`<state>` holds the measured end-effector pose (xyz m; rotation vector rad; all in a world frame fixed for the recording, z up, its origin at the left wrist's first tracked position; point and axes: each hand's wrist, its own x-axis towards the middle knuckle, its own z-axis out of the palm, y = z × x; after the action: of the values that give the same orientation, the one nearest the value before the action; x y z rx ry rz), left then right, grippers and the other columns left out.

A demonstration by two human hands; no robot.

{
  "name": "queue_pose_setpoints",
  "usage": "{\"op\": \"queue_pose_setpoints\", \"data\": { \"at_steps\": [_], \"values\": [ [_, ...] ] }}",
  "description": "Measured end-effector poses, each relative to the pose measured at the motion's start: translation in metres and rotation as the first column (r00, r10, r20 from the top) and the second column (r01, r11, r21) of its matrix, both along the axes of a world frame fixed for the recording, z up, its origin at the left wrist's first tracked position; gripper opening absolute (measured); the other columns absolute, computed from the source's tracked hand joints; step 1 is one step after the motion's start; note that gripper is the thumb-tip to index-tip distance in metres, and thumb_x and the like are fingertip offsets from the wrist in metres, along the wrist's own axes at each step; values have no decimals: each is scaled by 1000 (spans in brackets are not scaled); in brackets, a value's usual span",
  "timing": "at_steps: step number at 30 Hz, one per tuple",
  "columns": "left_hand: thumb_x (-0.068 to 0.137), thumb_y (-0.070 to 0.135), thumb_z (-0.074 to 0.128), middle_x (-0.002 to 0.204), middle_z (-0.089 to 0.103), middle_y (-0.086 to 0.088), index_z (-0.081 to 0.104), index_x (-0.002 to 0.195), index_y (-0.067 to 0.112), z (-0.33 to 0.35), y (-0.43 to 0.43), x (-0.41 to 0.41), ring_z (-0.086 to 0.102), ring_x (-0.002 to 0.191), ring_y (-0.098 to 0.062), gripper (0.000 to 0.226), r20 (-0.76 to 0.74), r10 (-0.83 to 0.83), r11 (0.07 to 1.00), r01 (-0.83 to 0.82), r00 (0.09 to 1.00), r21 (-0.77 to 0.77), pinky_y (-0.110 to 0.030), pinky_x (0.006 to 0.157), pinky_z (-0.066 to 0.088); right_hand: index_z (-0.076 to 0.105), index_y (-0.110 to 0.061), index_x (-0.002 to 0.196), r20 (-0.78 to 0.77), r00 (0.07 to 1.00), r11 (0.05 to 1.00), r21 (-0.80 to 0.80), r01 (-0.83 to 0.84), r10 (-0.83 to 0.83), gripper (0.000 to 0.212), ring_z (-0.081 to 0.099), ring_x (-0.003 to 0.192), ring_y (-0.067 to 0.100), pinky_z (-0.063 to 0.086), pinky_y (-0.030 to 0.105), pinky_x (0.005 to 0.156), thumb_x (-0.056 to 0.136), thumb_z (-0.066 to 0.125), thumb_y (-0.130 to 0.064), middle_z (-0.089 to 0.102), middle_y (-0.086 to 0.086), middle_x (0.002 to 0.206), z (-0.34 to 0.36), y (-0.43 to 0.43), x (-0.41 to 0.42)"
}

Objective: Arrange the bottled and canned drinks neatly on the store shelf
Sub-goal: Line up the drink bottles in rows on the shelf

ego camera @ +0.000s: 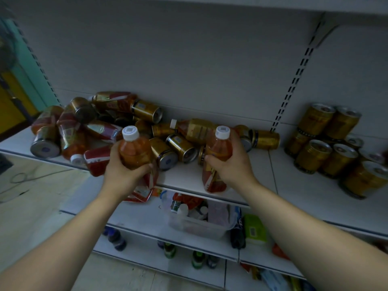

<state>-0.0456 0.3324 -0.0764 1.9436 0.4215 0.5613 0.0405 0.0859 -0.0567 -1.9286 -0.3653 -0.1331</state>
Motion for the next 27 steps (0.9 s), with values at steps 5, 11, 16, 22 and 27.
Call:
{"op": "queue_pose_setpoints", "data": {
  "at_steps": [5, 11, 16, 22, 27],
  "values": [
    [68, 17, 83, 123, 47, 5, 30, 139, 24, -3, -2, -4, 46, 112, -15, 88, -2, 12, 1000, -12, 1000, -1, -31, 92, 39, 35, -36, 137, -58, 998, 1000, 27, 9, -8, 83, 58, 109, 11, 47, 31, 93, 70, 83, -24, 58, -5, 124, -5, 1, 1],
    [65, 19, 85, 122, 49, 6, 31, 137, 28, -5, -9, -12, 48, 111, -15, 91, -4, -18, 999, 18, 1000, -35, -33, 93, 40, 46, -35, 121, -44, 999, 999, 31, 31, -29, 61, 60, 99, 10, 46, 28, 86, 72, 80, -24, 62, -9, 109, -4, -4, -6],
    [62, 20, 87, 123, 46, 6, 30, 139, 24, -6, -20, -19, 46, 114, -14, 96, 9, -50, 996, 50, 999, -69, -35, 95, 40, 45, -35, 123, -54, 996, 996, 52, 74, -72, 63, 60, 100, 12, 47, 31, 87, 72, 80, -23, 61, -6, 111, -6, -9, -10],
    [60, 18, 88, 115, 51, 10, 32, 138, 24, -4, -35, -16, 50, 108, -12, 96, 1, -107, 990, 106, 994, -96, -31, 93, 41, 35, -44, 123, -76, 993, 993, 64, 99, -94, 72, 59, 103, 12, 45, 30, 89, 72, 81, -24, 60, -6, 117, -3, -17, -12],
    [67, 9, 83, 117, 49, 6, 31, 140, 19, 0, -43, -14, 49, 106, -12, 91, 9, -125, 988, 125, 992, -89, -30, 92, 40, 32, -45, 120, -87, 991, 990, 83, 113, -106, 72, 58, 102, 10, 44, 28, 89, 74, 81, -20, 58, -10, 112, -1, -22, -16]
  ]
}}
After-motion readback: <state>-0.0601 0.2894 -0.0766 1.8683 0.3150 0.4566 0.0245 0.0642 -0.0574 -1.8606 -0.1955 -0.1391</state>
